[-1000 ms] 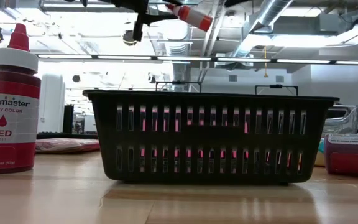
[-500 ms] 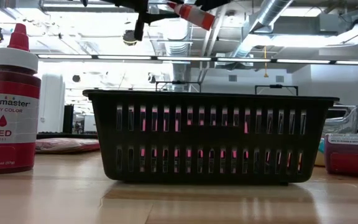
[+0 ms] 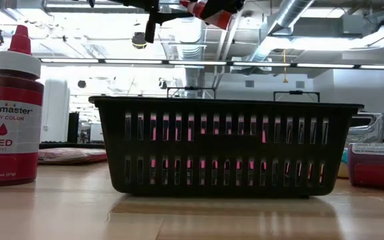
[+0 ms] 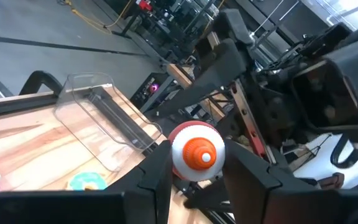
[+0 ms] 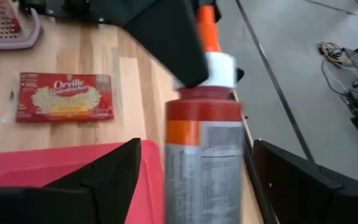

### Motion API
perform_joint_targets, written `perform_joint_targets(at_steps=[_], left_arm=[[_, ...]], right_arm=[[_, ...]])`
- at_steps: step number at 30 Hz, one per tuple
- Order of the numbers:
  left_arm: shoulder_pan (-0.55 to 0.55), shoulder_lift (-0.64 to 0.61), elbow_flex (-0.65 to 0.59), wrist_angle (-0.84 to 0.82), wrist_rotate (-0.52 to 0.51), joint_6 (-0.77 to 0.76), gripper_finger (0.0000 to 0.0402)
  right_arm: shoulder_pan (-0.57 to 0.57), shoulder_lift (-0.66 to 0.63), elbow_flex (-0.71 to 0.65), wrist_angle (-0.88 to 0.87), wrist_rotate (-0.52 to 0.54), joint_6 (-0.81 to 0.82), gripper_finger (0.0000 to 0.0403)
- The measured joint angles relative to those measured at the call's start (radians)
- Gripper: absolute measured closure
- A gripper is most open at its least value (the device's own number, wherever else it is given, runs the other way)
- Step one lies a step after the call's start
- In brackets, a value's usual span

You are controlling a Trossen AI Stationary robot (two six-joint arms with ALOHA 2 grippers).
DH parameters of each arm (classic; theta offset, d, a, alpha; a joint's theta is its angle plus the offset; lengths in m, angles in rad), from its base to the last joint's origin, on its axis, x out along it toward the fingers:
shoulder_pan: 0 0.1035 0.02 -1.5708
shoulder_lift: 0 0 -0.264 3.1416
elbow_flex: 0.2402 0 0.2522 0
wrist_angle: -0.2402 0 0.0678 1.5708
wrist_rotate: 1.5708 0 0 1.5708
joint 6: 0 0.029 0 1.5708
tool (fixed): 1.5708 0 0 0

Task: Pick & Place Food Item
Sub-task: Put the left orange food coloring bottle into the transparent bin

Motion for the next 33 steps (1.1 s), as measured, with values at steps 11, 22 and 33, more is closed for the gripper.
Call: perform_joint_targets(at_steps=[11, 22, 33], left_arm=[[0.000, 0.000, 0.000, 0.001, 0.003, -0.002, 0.0293], [0.000, 0.000, -0.002, 0.011, 0.013, -0.006, 0.0279], [0.053, -0.179, -0.002, -0.099, -0.004, 0.161, 0.0193]], right_arm=[[-0.003, -0.007, 0.000, -0.011, 0.002, 0.002, 0.0179], [-0.003, -0.008, 0.000, -0.009, -0.014, 0.003, 0.0293], [-0.024, -0.023, -0.001, -0.186, 0.004, 0.075, 0.0279]])
